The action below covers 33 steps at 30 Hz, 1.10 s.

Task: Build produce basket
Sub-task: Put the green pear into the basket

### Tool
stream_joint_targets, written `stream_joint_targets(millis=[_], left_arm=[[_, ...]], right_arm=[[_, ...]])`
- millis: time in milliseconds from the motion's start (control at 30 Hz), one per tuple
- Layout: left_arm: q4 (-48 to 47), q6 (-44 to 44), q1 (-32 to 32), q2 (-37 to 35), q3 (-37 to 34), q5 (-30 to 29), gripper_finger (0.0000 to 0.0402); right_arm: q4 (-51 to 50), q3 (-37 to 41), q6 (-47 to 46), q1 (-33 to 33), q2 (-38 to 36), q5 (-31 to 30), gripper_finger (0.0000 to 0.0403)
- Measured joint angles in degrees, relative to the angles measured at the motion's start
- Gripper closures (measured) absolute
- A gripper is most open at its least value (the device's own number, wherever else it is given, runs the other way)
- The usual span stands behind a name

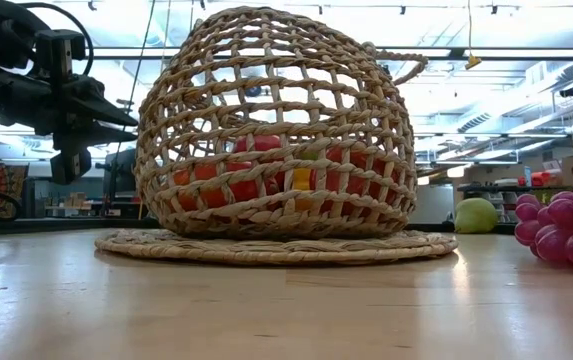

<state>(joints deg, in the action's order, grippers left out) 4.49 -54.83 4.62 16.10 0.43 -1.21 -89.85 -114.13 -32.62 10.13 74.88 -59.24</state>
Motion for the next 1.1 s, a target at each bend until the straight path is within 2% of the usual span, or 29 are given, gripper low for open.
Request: stream_joint_targets(millis=[200,400,567,867,1100], left_arm=[[-0.02,0.0,0.0,0.0,-0.01,0.02,0.0311],[-0.03,-0.01,0.0,0.02,0.0,0.02,0.0312],[-0.02,-0.01,0.0,0.0,0.0,0.02,0.031],[-0.02,0.0,0.0,0.01,0.0,0.02,0.0316],[-0.02,0.0,0.0,0.0,-0.02,0.02,0.0311]], right_arm=[[7.24,17.38,-1.97,-4.62,-10.68,4.24,0.0055],[21.45,36.75,-2.08,-10.95,-20.62,15.28,0.0055],[29.51,49.18,-1.64,-17.93,-23.62,25.59,0.0055],[38.85,59.74,3.15,-35.39,-21.14,39.35,0.0055],[47.11,60.98,2.57,-47.3,-17.68,41.77,0.0055]])
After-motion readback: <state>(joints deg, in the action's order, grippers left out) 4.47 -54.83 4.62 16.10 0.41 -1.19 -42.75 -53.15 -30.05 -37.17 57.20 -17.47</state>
